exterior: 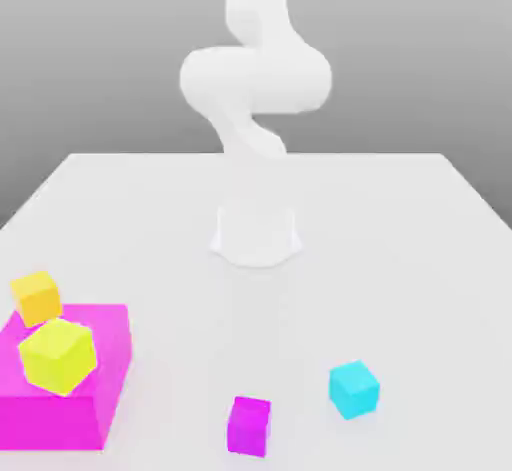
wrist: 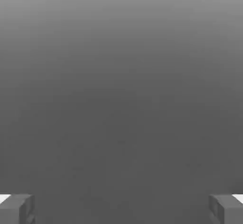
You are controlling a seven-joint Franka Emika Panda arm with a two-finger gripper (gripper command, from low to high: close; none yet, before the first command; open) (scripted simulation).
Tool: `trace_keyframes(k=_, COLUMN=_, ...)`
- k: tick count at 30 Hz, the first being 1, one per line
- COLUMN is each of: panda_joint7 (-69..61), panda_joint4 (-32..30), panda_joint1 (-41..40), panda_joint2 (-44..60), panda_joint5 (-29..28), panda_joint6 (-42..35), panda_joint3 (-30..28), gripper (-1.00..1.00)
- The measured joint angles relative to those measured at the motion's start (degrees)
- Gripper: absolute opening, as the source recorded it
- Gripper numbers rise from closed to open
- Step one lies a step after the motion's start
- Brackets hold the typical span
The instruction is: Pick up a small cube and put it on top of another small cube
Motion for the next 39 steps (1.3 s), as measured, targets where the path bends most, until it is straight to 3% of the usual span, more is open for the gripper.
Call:
trace_keyframes(k=15, panda_joint7=-3.9, panda_joint4=-13.2, panda_joint1=7.2, panda_joint2=31.5, panda_joint5=2.0, panda_joint6=17.5, panda_joint3=4.0, gripper=0.00)
trace_keyframes(k=22, panda_joint7=-2.1, panda_joint4=-19.2, panda_joint1=10.5, panda_joint2=46.1, panda_joint5=-2.0, panda_joint6=25.6, panda_joint3=5.4, gripper=0.00)
trace_keyframes(k=28, panda_joint7=0.4, panda_joint4=-17.9, panda_joint1=12.8, panda_joint2=58.5, panda_joint5=-5.6, panda_joint6=35.1, panda_joint3=2.6, gripper=0.00)
trace_keyframes(k=29, panda_joint7=0.5, panda_joint4=-17.6, panda_joint1=13.2, panda_joint2=60.1, panda_joint5=-5.7, panda_joint6=36.3, panda_joint3=2.2, gripper=-1.00)
trace_keyframes(k=35, panda_joint7=0.8, panda_joint4=-17.5, panda_joint1=13.3, panda_joint2=60.8, panda_joint5=-6.0, panda_joint6=36.9, panda_joint3=2.0, gripper=-1.00)
trace_keyframes(k=39, panda_joint7=-0.1, panda_joint4=-18.6, panda_joint1=12.3, panda_joint2=55.2, panda_joint5=-4.9, panda_joint6=32.4, panda_joint3=3.2, gripper=-1.00)
